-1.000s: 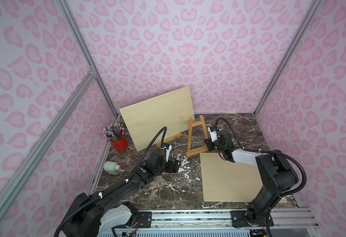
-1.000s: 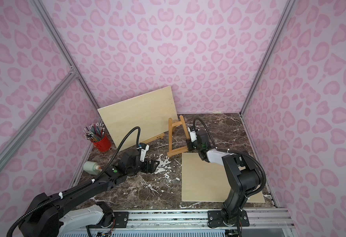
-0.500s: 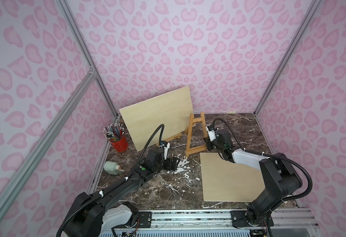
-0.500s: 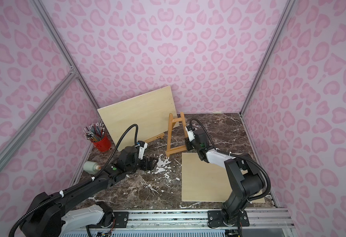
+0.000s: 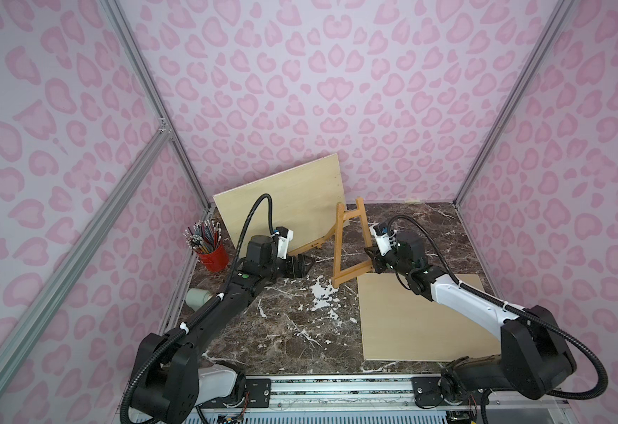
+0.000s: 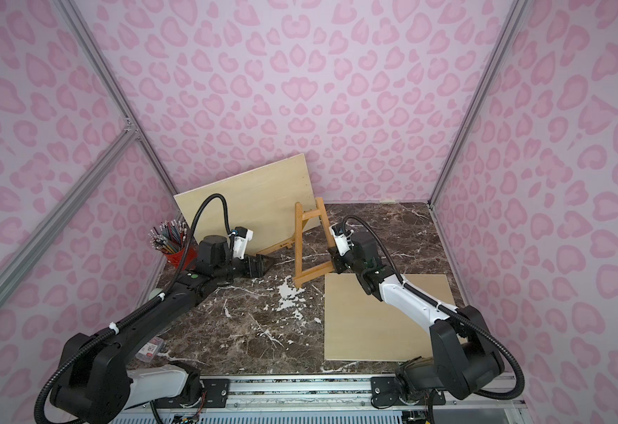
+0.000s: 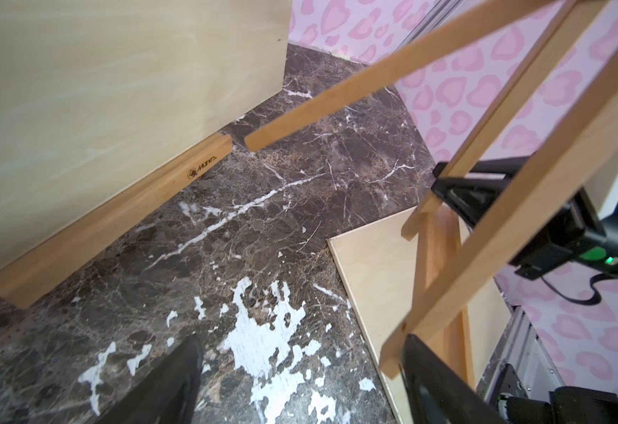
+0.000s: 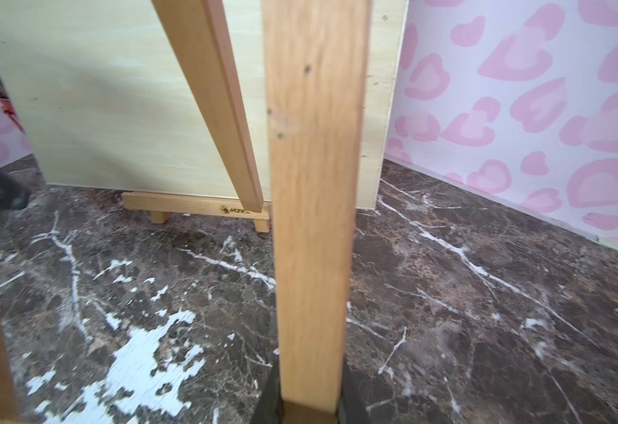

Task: Disassemble the easel
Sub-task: Pick up the easel at the center of the board, then fold up the easel.

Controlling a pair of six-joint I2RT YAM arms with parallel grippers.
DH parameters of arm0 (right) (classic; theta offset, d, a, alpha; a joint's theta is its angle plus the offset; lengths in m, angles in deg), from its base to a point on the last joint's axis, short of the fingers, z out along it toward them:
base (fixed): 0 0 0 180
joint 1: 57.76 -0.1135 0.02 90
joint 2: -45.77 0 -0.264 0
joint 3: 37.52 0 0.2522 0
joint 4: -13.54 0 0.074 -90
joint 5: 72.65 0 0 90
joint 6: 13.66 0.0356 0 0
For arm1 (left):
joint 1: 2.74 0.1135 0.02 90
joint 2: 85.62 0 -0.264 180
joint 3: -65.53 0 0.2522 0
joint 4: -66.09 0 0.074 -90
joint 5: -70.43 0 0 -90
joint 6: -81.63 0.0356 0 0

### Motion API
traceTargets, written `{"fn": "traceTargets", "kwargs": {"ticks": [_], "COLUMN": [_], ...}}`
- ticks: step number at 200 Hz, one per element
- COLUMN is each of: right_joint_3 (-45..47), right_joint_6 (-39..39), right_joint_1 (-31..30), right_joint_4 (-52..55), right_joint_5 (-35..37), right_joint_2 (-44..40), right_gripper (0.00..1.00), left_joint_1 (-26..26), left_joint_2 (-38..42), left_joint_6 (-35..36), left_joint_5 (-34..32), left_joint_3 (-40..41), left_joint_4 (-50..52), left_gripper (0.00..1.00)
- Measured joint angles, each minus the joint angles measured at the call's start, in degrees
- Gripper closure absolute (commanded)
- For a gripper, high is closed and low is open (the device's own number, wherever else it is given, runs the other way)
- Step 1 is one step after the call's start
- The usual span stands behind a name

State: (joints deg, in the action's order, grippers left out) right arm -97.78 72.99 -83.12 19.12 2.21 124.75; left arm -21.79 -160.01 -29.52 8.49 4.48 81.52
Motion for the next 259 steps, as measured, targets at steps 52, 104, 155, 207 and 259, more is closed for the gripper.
{"fn": "traceTargets", "kwargs": {"ticks": [52, 104, 155, 207, 259], "right_joint_3": [4.7, 6.8, 7.0, 7.0, 7.0], "right_joint_6": [0.2, 0.7, 1.5, 2.6, 4.6], "right_joint_1": [-1.4, -3.1, -3.9, -4.2, -4.7], "right_joint_4": [3.3, 3.7, 3.3, 3.0, 1.6], "right_joint_5": [-6.0, -10.8, -13.0, -14.4, -14.1], "right_joint_2": [-7.3, -10.8, -11.5, -10.5, -9.4], "right_gripper": [1.00, 1.00, 1.00, 1.00, 1.00], "left_joint_1": [2.2, 2.2, 2.3, 1.8, -0.7], "left_joint_2": [-5.0, -8.5, -10.3, -11.3, -9.8], "left_joint_6": [2.9, 4.9, 5.2, 5.2, 4.6], "left_joint_5": [7.9, 11.2, 11.7, 12.2, 11.1], "left_joint_3": [-7.2, -9.1, -9.2, -9.2, -7.9], "left_joint_4": [1.3, 2.2, 2.4, 1.6, 0.1], "left_gripper": [0.31, 0.44, 0.54, 0.62, 0.73]}}
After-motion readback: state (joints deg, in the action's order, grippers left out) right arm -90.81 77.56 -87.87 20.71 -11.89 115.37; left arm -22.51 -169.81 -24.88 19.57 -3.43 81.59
